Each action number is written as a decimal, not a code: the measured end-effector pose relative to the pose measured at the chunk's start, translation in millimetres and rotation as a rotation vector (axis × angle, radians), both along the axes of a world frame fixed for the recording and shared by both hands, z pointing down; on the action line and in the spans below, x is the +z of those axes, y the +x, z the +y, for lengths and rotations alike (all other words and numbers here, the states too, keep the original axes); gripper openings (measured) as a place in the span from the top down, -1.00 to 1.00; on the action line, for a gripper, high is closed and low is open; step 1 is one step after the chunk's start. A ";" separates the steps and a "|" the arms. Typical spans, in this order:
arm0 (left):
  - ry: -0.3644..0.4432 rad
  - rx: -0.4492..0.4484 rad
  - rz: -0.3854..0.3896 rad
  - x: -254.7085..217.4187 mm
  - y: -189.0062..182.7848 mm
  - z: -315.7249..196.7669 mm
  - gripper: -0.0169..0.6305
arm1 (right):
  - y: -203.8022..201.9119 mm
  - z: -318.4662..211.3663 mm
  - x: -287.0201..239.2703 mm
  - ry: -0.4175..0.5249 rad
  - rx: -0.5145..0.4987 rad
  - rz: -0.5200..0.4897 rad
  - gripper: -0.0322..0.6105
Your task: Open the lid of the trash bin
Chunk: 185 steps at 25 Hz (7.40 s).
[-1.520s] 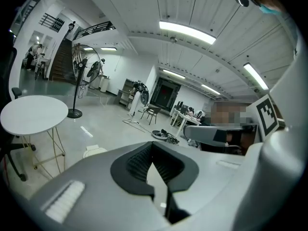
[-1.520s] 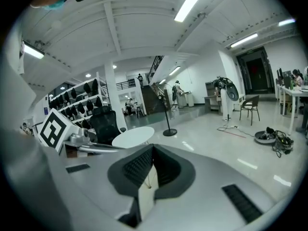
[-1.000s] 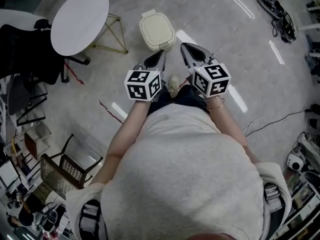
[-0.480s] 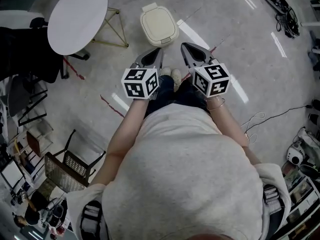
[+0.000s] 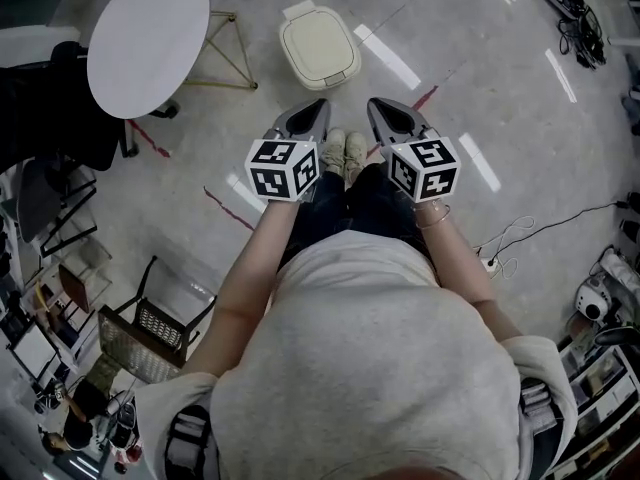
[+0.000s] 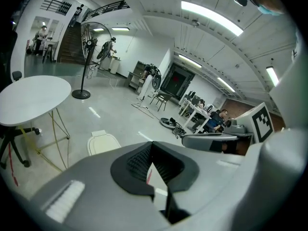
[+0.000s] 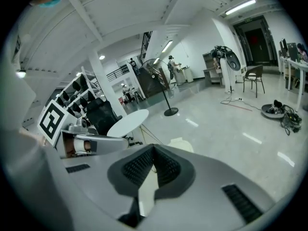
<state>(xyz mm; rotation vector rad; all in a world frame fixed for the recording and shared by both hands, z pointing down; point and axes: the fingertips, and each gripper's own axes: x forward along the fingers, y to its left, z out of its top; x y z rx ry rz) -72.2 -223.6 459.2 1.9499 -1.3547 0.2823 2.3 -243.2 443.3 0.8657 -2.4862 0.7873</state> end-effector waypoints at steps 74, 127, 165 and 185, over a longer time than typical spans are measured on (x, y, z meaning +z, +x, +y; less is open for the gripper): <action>-0.319 0.208 -0.331 391.2 1.8 -63.0 0.92 | 23.1 -43.8 357.1 -0.329 0.274 0.149 0.88; 0.172 0.088 0.034 -56.8 -2.5 -43.4 0.92 | -23.2 -22.7 -67.6 0.186 -0.024 0.016 0.88; 0.272 0.047 -0.090 -89.5 -3.7 -16.5 0.92 | -33.3 -3.9 -111.4 0.309 -0.090 -0.034 0.88; 0.267 0.099 -0.106 -83.9 7.0 -5.9 0.92 | -31.2 -2.4 -110.1 0.294 -0.088 -0.022 0.88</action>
